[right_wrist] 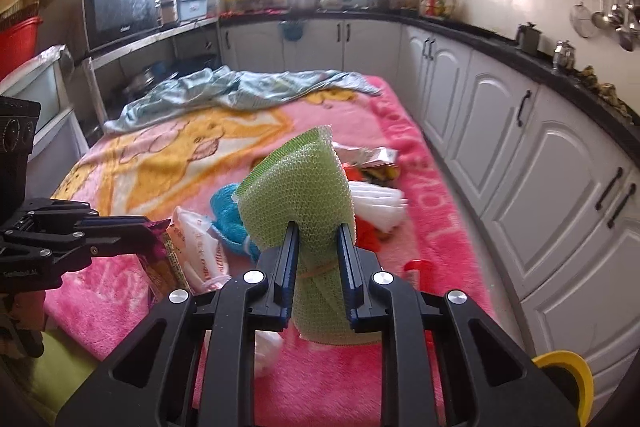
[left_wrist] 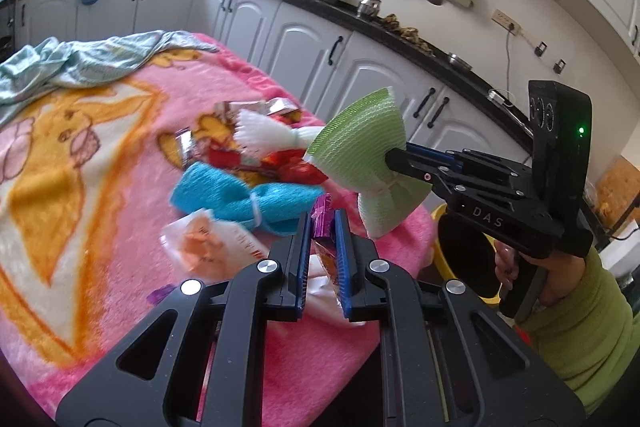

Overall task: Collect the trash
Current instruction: 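Carry both held items over the yellow-rimmed bin and open both tools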

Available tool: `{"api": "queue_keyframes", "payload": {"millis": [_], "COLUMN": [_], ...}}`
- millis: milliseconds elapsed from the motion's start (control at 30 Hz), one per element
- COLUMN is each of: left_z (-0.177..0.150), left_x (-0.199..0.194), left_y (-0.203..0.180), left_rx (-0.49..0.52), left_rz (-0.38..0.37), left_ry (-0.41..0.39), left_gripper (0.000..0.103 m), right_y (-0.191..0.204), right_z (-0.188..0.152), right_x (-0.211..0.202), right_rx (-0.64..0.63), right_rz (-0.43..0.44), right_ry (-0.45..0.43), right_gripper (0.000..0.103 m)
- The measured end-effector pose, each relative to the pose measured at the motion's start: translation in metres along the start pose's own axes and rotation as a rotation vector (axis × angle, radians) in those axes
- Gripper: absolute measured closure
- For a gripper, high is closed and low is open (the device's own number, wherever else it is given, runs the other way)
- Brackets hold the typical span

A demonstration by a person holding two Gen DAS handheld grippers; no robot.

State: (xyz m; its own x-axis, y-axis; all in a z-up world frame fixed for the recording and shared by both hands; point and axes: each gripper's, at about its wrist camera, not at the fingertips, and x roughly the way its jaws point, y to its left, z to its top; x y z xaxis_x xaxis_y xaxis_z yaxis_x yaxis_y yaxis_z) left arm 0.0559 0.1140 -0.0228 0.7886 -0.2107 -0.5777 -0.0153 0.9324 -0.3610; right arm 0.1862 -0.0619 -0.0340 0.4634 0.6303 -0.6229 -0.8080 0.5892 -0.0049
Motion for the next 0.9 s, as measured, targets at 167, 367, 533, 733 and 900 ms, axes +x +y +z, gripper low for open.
{"api": "queue_keyframes", "payload": {"millis": [167,367,533,733,900], "left_z": [0.013,0.031,0.04,0.046,0.046], "left_x": [0.009,0.03,0.049,0.072,0.094], "left_y": [-0.025,-0.069,-0.111,-0.163,-0.204], "left_rx": [0.049,0.126,0.169,0.241,0.283], "left_rz": [-0.035,-0.098,-0.155,-0.229,-0.283], "left_ry": [-0.004,-0.012,-0.015,-0.008,0.014], "left_gripper": [0.095,0.096,0.096,0.095,0.095], "right_y": [-0.023,-0.057,-0.088,-0.124,-0.147], "right_z": [-0.009,-0.022,-0.038,-0.061,-0.082], "right_x": [-0.03,-0.069,-0.106,-0.148,-0.178], "right_rx": [0.047,0.11,0.167,0.256,0.332], "right_rz": [-0.053,-0.134,-0.21,-0.303,-0.384], "right_ry": [-0.034,-0.072,-0.108,-0.139,-0.154], "right_gripper": [0.084,0.084,0.084,0.084,0.084]}}
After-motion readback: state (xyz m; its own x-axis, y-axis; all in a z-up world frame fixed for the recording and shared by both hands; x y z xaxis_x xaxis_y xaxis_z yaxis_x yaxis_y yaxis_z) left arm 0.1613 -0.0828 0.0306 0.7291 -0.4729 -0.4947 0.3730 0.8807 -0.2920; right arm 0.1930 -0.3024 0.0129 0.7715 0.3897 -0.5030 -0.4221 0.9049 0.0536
